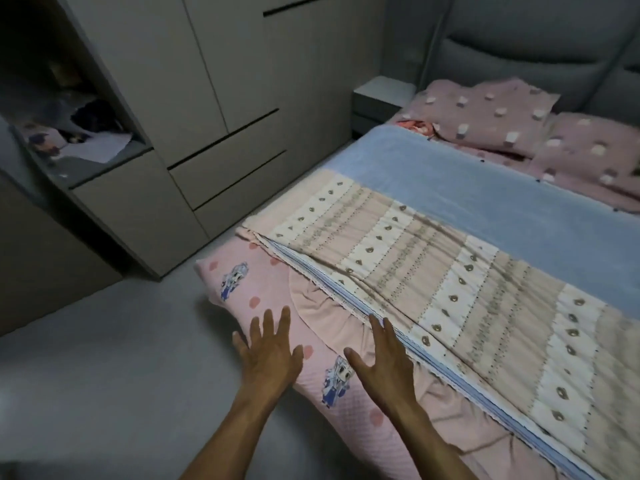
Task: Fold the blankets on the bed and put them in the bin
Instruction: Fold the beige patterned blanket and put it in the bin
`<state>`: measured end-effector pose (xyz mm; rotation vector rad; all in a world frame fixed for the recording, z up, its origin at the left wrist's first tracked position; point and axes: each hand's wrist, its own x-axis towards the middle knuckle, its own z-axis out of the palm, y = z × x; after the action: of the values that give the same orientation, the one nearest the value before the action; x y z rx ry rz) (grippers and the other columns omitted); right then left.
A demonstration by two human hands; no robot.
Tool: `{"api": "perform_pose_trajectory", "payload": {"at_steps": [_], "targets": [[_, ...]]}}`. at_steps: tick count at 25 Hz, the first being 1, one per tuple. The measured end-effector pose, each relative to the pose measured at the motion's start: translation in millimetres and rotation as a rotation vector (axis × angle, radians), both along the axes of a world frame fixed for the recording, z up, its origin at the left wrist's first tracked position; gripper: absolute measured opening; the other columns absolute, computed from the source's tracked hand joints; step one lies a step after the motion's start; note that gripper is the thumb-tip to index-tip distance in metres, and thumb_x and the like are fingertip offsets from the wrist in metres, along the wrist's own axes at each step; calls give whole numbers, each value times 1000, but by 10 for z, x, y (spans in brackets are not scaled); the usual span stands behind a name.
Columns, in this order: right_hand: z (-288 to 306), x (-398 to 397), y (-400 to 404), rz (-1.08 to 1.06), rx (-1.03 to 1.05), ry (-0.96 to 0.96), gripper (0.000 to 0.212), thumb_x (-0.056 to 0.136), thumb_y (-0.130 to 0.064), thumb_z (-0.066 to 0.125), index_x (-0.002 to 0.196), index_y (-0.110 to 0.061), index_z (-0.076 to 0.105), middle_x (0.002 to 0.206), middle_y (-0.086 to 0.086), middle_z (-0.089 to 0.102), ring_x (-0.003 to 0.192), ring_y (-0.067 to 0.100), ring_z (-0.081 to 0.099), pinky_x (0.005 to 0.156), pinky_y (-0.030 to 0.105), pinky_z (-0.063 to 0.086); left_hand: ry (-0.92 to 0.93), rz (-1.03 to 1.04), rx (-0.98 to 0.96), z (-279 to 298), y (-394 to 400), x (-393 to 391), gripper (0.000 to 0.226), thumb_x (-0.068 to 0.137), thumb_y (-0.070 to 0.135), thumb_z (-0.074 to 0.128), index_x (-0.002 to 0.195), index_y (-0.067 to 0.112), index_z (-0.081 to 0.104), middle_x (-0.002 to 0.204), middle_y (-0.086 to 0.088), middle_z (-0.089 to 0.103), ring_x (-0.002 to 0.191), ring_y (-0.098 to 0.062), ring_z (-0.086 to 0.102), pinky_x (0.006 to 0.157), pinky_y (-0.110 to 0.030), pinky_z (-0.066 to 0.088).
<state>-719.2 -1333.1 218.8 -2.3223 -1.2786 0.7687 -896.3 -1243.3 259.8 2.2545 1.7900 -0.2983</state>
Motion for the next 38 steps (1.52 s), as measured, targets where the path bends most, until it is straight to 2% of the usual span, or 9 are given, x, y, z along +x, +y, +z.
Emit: {"api": "perform_pose_trajectory", "payload": {"at_steps": [7, 11, 13, 16, 20, 24, 28, 34, 38], "targets": [[-987, 272, 1126, -248, -87, 84, 71, 94, -64, 39, 154, -34, 17, 164, -3, 12, 149, 18, 16, 118, 45, 19, 48, -252, -53, -920, 1655, 493, 65, 98, 51, 32, 154, 29, 8, 161, -3, 14, 148, -26, 11, 115, -57, -2], [-1788, 457, 1870, -338, -89, 62, 58, 95, -53, 41, 147, -28, 40, 152, 2, 43, 137, 23, 41, 113, 44, 32, 10, -423, 65, -1873, 2534, 745, 58, 87, 42, 61, 139, 19, 51, 136, -10, 56, 126, -33, 51, 109, -63, 22], [-2130, 557, 2124, -367, -97, -13, 41, 100, -40, 45, 136, -25, 54, 132, 2, 62, 119, 25, 58, 101, 42, 44, 6, -518, 85, -2330, 2781, 905, 50, 79, 33, 71, 126, 16, 63, 118, -11, 67, 109, -34, 61, 103, -65, 33], [-2792, 618, 2517, -345, -95, -172, 25, 99, -31, 41, 108, -24, 64, 99, -2, 69, 89, 27, 65, 75, 38, 47, 42, -626, 44, -3037, 3167, 1185, 45, 92, 33, 54, 134, 19, 53, 129, -8, 60, 119, -31, 54, 109, -60, 26], [-3354, 619, 2745, -337, -229, -416, 25, 88, -28, 46, 104, -20, 64, 105, 4, 65, 87, 31, 59, 78, 41, 41, -31, -779, 147, -3771, 3620, 1302, 47, 82, 35, 67, 125, 18, 58, 123, -9, 62, 112, -33, 57, 106, -62, 30], [-3478, 656, 2840, -341, -217, -573, 23, 87, -25, 49, 100, -17, 66, 101, 6, 67, 85, 33, 60, 78, 42, 38, -151, -879, 180, -3891, 4001, 1296, 31, 80, 38, 65, 106, 20, 68, 108, -5, 68, 103, -30, 59, 105, -61, 29], [-3401, 607, 2755, -362, 4, -536, 25, 84, -12, 47, 96, -13, 69, 83, 6, 64, 76, 30, 61, 82, 42, 37, -189, -1002, 154, -3817, 4093, 1272, 49, 79, 61, 59, 105, 21, 69, 103, -5, 68, 99, -29, 61, 102, -57, 30], [-3291, 486, 2711, -286, -142, -420, 34, 82, -29, 39, 91, -20, 70, 87, 0, 65, 78, 26, 63, 82, 40, 38, -103, -1179, 144, -3738, 4123, 1299, 14, 62, 14, 78, 71, 15, 67, 74, -5, 65, 72, -28, 59, 80, -43, 41], [-3315, 614, 2882, -346, -135, -420, 32, 89, -30, 38, 109, -20, 62, 107, 1, 64, 80, 27, 63, 78, 39, 40, -105, -1056, 224, -3686, 4282, 1326, 28, 86, 39, 55, 88, 15, 69, 89, -7, 66, 82, -28, 58, 82, -45, 39]]}}
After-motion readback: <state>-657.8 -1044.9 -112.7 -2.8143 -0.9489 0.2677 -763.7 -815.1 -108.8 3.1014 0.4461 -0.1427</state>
